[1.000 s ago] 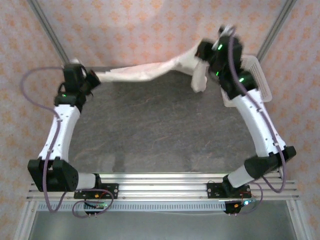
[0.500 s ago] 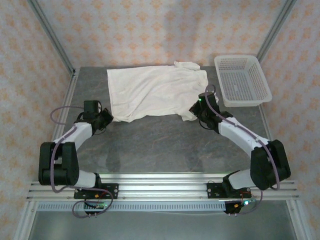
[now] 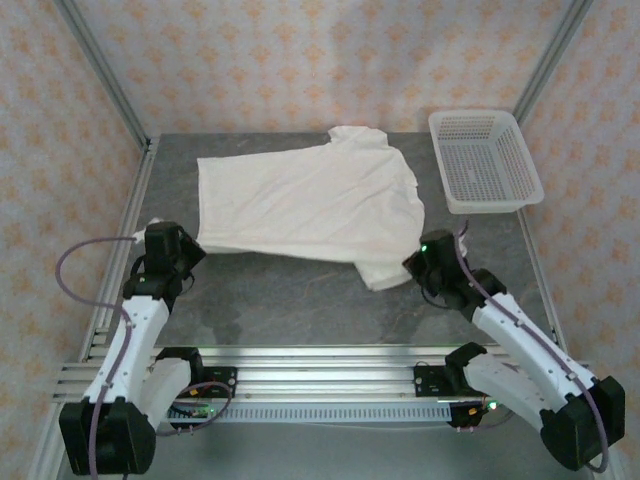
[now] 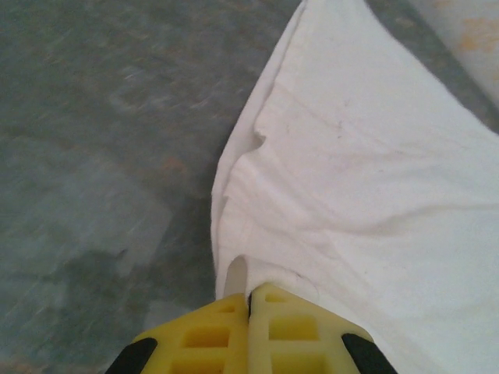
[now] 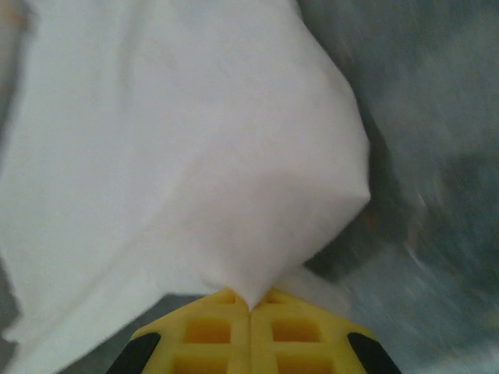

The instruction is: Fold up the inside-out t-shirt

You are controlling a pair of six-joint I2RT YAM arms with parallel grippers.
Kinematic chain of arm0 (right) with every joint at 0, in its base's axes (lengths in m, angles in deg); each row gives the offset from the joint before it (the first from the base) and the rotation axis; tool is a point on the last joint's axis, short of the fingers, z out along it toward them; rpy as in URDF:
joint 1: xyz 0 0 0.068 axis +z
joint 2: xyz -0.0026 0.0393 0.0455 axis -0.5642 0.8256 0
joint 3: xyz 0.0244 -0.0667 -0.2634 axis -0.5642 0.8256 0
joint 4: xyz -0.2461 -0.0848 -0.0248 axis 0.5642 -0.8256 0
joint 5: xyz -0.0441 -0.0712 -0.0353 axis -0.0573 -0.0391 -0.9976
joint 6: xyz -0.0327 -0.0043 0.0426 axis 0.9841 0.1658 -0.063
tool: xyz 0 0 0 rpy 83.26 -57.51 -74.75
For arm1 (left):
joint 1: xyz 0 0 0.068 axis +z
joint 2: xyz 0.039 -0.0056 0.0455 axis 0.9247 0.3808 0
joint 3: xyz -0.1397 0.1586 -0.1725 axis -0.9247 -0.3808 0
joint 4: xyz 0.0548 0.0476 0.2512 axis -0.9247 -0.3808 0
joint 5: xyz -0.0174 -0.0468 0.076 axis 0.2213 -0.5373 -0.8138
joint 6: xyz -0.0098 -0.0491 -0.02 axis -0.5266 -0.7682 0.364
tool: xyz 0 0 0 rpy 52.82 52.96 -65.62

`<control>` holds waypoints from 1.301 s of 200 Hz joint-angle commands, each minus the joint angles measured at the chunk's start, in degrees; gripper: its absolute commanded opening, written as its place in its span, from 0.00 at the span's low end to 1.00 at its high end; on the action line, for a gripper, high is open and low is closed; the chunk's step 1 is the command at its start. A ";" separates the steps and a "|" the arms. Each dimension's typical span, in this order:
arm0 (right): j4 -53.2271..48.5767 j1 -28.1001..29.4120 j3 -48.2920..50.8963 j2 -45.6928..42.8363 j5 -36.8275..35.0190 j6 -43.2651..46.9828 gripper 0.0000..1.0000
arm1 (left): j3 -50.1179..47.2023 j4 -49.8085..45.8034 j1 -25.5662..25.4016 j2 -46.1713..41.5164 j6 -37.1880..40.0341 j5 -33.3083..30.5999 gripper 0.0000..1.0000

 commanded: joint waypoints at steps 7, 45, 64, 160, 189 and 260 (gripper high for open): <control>-9.22 7.18 3.40 -1.83 2.80 -7.04 0.11 | -3.06 -8.72 0.50 -8.15 -3.17 -8.50 0.13; -15.64 8.09 -5.44 -6.47 -7.40 -1.37 0.45 | 0.67 -11.53 0.50 -15.79 -0.19 -7.11 0.50; -16.40 3.65 -12.03 -2.57 -16.14 6.91 0.47 | 3.90 -9.94 0.33 -14.35 1.03 -4.78 0.51; -0.16 -14.21 -26.49 45.64 -4.60 29.38 0.35 | 13.85 -2.04 -9.71 24.30 4.57 -4.21 0.47; -0.25 -12.73 -27.17 45.62 -0.34 30.05 0.04 | 15.79 -1.72 -8.91 30.89 3.50 -3.23 0.46; 2.87 -2.05 -31.07 54.52 6.54 28.97 0.08 | 13.98 -0.38 -8.83 35.57 1.50 -3.85 0.47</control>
